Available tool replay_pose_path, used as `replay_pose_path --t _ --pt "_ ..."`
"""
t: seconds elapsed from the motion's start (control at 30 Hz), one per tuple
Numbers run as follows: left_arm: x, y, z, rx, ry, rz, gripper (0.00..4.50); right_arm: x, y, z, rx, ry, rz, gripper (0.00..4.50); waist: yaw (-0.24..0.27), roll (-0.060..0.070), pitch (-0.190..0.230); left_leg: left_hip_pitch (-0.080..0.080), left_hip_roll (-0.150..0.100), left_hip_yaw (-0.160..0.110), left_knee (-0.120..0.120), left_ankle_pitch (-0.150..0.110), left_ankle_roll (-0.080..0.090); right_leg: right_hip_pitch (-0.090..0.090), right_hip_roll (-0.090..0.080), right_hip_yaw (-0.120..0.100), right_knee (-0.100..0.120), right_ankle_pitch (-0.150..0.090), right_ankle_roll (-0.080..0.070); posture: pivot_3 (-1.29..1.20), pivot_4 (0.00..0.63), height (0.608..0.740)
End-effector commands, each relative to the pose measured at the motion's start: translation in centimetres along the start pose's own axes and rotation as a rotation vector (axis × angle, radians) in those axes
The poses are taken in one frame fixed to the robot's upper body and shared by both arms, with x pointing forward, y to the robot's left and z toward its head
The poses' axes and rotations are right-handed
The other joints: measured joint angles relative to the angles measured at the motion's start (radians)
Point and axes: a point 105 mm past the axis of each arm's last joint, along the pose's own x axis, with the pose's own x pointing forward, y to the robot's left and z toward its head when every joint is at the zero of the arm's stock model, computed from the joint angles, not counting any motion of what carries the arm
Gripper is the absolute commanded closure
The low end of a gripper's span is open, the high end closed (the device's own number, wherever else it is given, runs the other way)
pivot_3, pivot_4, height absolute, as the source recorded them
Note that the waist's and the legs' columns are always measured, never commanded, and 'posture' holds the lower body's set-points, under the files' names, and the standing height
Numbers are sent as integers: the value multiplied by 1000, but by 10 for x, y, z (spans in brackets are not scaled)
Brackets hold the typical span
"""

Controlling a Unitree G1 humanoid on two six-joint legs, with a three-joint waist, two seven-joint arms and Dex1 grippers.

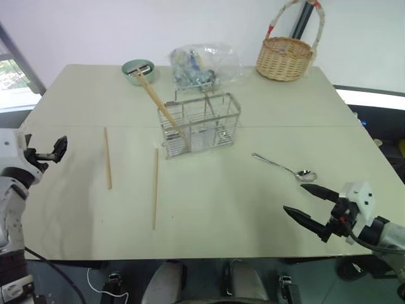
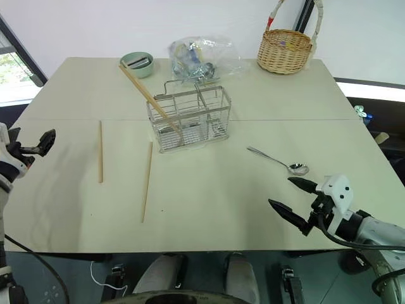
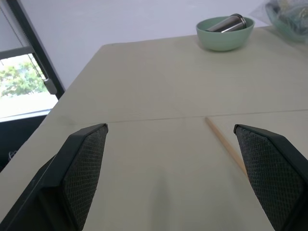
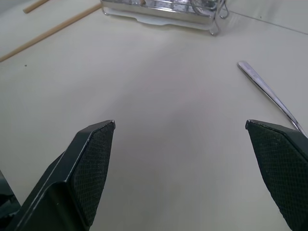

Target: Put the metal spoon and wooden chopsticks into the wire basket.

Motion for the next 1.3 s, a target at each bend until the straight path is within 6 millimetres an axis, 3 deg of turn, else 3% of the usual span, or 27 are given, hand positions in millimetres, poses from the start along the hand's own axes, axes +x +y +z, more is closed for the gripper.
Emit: replay_pose_path --t 0.03,0.37,0.53,0.67,0.77,0.87,1.0,1.1,1.3 --pt "3 11 20 53 -59 51 74 6 6 16 -24 -41 7 0 0 0 0 0 0 0 0 0 0 0 0 0 0 0 0 0 150 681" --pt "6 14 22 32 -71 54 74 11 0 34 -64 -52 -6 0 0 0 0 0 0 0 0 0 0 0 0 0 0 0 0 0 150 681" --pt "6 5 34 52 -77 7 74 18 -15 53 -55 -99 -17 0 -2 -1 0 0 0 0 0 0 0 0 0 -1 0 0 0 0 150 681" --pt "1 -30 69 29 -129 -190 74 31 -34 74 -150 -89 2 0 -3 -1 1 0 0 1 2 0 0 0 0 -1 1 0 0 0 150 681" --pt "-12 -65 84 25 -141 -376 74 41 -47 83 -211 -40 28 0 -2 -1 1 0 0 1 2 0 0 0 0 -1 1 0 0 0 150 681" --pt "-39 -116 83 69 -105 -674 74 60 -59 91 -286 20 78 0 -5 2 3 0 -1 2 0 2 3 -1 -1 -1 0 0 -1 0 150 681" --pt "-78 -158 69 135 -16 -995 74 82 -65 89 -358 108 171 0 -27 5 5 0 0 3 -2 2 4 -2 0 -1 -1 0 -1 0 150 681" --pt "-94 -171 61 151 39 -1118 74 91 -74 78 -363 198 230 0 -30 5 5 -1 0 3 -2 2 4 -2 0 -1 -2 1 -1 0 150 681" --pt "-100 -175 64 157 35 -1167 74 100 -96 50 -322 370 302 0 -30 6 6 0 0 3 0 2 4 1 1 -1 -5 2 -3 0 150 681"
